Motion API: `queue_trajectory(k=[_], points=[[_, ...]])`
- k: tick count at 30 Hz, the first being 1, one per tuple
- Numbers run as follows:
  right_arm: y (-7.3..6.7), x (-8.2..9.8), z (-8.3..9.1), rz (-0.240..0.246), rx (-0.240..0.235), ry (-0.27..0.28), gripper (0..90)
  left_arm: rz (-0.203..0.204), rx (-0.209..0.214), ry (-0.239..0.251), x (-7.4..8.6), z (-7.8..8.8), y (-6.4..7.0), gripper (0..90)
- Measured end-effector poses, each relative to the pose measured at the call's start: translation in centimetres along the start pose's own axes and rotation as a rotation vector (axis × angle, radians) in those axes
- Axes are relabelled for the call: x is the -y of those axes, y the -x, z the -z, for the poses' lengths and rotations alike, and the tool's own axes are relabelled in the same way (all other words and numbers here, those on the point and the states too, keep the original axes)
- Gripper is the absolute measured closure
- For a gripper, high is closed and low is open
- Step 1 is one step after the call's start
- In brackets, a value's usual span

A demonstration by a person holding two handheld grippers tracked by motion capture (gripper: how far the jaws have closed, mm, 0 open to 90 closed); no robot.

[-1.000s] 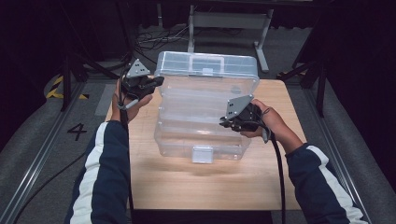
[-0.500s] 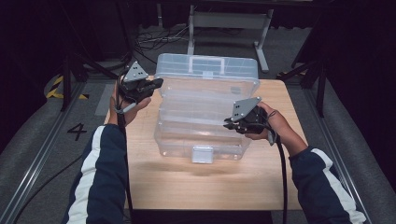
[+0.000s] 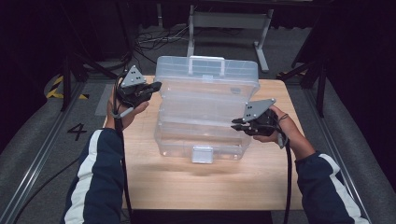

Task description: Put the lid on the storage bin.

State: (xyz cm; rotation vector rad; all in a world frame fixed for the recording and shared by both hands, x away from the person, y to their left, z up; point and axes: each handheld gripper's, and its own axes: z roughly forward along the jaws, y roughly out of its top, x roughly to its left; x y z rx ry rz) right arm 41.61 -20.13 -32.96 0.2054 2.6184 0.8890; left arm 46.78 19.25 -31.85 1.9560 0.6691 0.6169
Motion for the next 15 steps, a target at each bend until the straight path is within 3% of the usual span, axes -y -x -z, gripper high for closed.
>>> queue_trajectory(k=[15], points=[[-0.3, 1.8, 1.2, -0.058, 0.017, 0.063, 79.5, -0.007, 0.001, -0.025, 0.7, 0.4, 0.4, 88.9]])
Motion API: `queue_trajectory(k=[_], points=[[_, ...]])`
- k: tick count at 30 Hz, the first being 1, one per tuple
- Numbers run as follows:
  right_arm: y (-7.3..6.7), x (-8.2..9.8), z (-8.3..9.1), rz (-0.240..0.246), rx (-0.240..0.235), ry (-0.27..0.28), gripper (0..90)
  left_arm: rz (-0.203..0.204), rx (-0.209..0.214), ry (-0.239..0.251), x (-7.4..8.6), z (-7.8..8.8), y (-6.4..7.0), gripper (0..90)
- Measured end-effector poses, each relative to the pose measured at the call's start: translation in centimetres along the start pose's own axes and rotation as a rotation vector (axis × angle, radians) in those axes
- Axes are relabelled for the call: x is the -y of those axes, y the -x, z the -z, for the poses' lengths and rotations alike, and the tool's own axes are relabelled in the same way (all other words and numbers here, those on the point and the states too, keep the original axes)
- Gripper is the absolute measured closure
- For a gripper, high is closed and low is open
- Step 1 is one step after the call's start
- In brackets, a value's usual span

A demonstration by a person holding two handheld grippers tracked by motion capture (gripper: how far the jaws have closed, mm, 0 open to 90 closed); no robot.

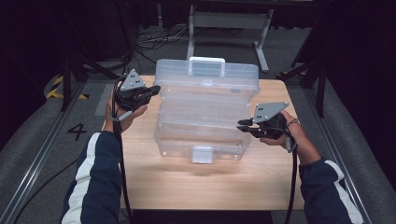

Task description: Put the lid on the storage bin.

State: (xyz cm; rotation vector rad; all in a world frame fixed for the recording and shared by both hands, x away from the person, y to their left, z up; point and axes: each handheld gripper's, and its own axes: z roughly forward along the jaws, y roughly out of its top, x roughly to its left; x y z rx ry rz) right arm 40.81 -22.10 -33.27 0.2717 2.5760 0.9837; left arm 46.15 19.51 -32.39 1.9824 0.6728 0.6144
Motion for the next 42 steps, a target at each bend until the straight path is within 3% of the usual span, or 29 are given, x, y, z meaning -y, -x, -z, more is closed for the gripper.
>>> queue_trajectory(k=[14, 21, 31, 42], points=[[0.1, 2.0, 2.1, -0.062, 0.057, 0.078, 78.8, -0.013, 0.012, 0.013, 1.0, 0.4, 0.7, 89.2], [0.2, 2.8, 2.5, -0.078, 0.092, 0.052, 78.6, -0.046, 0.015, -0.028, 1.2, 0.5, 1.0, 89.6], [0.5, 4.4, 2.4, -0.126, 0.129, 0.006, 70.9, -0.043, 0.020, -0.019, 1.6, 0.7, 1.3, 89.6], [0.6, 5.4, 2.0, -0.159, 0.137, -0.021, 63.3, -0.047, 0.037, -0.013, 2.2, 0.9, 1.7, 89.6]])
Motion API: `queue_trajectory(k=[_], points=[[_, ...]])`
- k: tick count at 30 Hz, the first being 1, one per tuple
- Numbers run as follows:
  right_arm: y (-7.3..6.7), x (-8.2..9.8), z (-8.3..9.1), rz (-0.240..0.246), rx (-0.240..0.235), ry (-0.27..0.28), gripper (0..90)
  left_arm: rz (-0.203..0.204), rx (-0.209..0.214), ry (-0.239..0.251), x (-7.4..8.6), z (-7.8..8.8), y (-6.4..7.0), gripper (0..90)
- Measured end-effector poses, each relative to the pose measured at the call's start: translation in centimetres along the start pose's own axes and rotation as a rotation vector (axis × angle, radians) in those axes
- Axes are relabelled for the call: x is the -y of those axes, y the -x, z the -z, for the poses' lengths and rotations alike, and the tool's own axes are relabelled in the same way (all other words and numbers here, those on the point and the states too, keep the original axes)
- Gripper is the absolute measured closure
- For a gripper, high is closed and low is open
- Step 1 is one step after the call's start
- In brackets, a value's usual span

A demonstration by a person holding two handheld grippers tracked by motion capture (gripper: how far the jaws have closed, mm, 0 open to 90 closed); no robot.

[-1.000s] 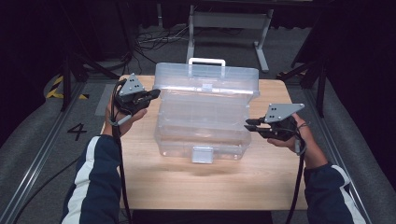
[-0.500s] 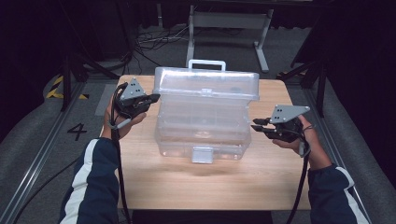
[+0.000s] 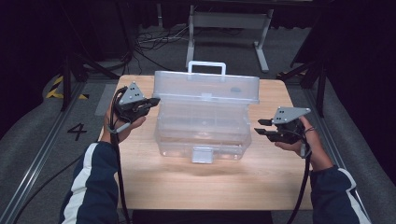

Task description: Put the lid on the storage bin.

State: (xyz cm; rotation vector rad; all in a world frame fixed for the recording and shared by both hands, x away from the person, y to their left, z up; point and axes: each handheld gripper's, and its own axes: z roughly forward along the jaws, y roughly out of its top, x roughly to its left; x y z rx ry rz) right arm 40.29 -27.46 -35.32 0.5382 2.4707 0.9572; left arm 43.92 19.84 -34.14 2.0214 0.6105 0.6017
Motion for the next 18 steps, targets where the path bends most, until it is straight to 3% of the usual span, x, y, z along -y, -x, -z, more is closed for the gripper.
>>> queue_trajectory(k=[7, 18], points=[[0.1, 0.4, -0.3, -0.026, 0.010, -0.013, 57.2, -0.006, 0.003, -0.004, 0.6, 0.2, 0.6, 89.7], [0.0, 0.6, -0.1, -0.037, 0.018, -0.001, 55.7, -0.020, 0.000, 0.008, 0.8, 0.2, 1.5, 89.9]])
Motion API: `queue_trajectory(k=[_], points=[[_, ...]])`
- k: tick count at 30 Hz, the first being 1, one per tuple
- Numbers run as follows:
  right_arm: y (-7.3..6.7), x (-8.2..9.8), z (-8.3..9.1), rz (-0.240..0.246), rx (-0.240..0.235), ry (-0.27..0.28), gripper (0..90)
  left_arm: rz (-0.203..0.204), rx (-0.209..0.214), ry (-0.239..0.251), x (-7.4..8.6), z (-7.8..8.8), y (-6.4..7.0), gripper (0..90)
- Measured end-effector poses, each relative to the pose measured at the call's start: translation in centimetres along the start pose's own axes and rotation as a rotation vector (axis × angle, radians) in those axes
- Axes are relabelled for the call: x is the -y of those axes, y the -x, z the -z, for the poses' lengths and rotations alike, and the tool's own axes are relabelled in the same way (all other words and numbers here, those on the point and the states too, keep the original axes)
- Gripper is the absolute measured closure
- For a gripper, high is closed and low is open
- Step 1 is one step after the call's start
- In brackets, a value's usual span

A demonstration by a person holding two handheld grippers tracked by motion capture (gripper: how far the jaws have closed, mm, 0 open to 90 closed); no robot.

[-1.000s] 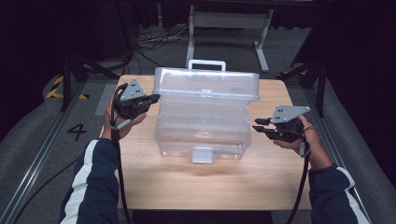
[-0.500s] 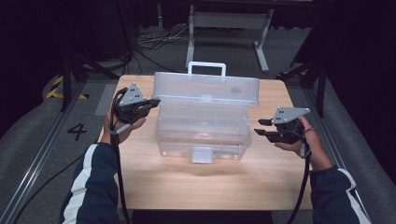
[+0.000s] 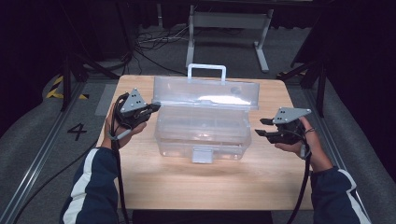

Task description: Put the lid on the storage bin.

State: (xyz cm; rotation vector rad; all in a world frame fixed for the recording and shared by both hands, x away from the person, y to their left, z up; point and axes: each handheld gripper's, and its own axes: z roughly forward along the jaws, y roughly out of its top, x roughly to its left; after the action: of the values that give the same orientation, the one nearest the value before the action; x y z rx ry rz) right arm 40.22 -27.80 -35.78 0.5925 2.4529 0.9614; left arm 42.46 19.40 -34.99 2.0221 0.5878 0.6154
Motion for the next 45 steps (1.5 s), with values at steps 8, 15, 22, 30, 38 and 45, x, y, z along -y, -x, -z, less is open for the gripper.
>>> queue_trajectory(k=[8, 15, 22, 30, 38, 45], points=[[-0.4, 0.2, 0.0, 0.001, -0.012, 0.003, 55.1, 0.001, 0.009, -0.003, 0.6, 0.2, 0.4, 89.9], [-0.6, 0.3, -0.1, -0.001, -0.023, -0.003, 54.9, 0.004, 0.029, -0.012, 1.4, 0.5, 0.9, 90.0], [-0.6, 0.3, -0.3, -0.005, -0.023, -0.005, 54.4, 0.018, 0.041, -0.003, 2.2, 1.5, 1.3, 90.0], [-0.6, 0.4, -0.2, -0.015, -0.025, -0.003, 54.4, 0.016, 0.049, -0.012, 2.9, 1.7, 1.9, 89.9], [-0.7, 0.5, -0.4, -0.019, -0.042, -0.004, 54.0, -0.012, 0.051, -0.042, 3.3, 2.0, 2.2, 89.9], [-0.9, 0.7, -0.6, -0.016, -0.052, -0.016, 53.0, -0.009, 0.028, -0.051, 3.8, 2.2, 2.5, 90.0]])
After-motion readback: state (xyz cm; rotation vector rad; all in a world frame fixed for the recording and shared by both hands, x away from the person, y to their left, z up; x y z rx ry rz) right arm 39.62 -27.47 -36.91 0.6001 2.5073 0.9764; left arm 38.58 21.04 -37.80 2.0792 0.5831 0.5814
